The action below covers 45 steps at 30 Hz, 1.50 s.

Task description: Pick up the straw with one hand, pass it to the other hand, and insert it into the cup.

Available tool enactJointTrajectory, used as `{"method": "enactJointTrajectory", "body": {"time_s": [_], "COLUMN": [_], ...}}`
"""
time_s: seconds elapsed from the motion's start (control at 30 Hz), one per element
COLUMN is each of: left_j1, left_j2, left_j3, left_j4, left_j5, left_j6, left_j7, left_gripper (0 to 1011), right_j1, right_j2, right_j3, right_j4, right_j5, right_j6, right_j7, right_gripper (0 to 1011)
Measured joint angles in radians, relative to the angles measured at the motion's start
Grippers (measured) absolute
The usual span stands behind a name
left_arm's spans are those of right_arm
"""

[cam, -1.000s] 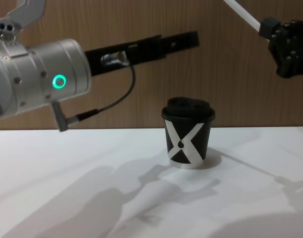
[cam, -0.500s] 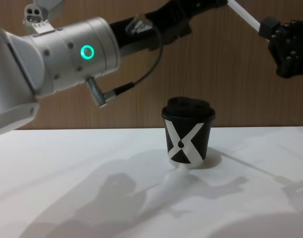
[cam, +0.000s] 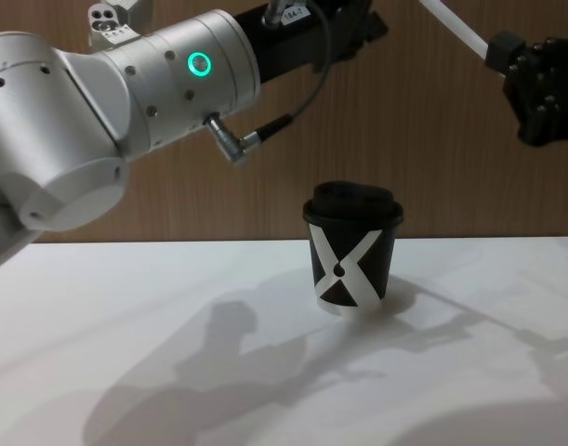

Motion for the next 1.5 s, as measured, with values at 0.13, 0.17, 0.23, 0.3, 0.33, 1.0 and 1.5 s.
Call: {"method": "enactJointTrajectory", "body": {"time_s": [0.13,0.17,0.23,0.3,0.33,1.0,1.5], "left_j1": [-0.012,-0.013,-0.018,-0.023,-0.025,-0.041,-0.043], "left_j2": [-0.012,-0.014,-0.018,-0.021,-0.023,-0.03,-0.032], "left_j3": [-0.001,-0.001,-0.002,-0.002,-0.002,0.005,0.007], "left_j4": [0.022,0.026,0.035,0.044,0.049,0.074,0.078], "left_j5": [-0.021,-0.024,-0.033,-0.041,-0.046,-0.081,-0.087], "left_j6": [0.008,0.01,0.014,0.018,0.02,0.03,0.031], "left_j7": [-0.003,-0.003,-0.004,-0.005,-0.006,-0.021,-0.023], "left_gripper": [1003,1002,1003,1003,1003,814,350], "right_j1": [0.0,0.0,0.0,0.0,0.0,0.0,0.0], "right_j2": [0.0,0.0,0.0,0.0,0.0,0.0,0.0], "right_j3": [0.0,0.0,0.0,0.0,0.0,0.0,0.0], "right_j4": [0.0,0.0,0.0,0.0,0.0,0.0,0.0], "right_j5": [0.0,0.0,0.0,0.0,0.0,0.0,0.0], "right_j6": [0.0,0.0,0.0,0.0,0.0,0.0,0.0], "right_j7": [0.0,0.0,0.0,0.0,0.0,0.0,0.0], "right_gripper": [0,0,0,0,0,0,0]}}
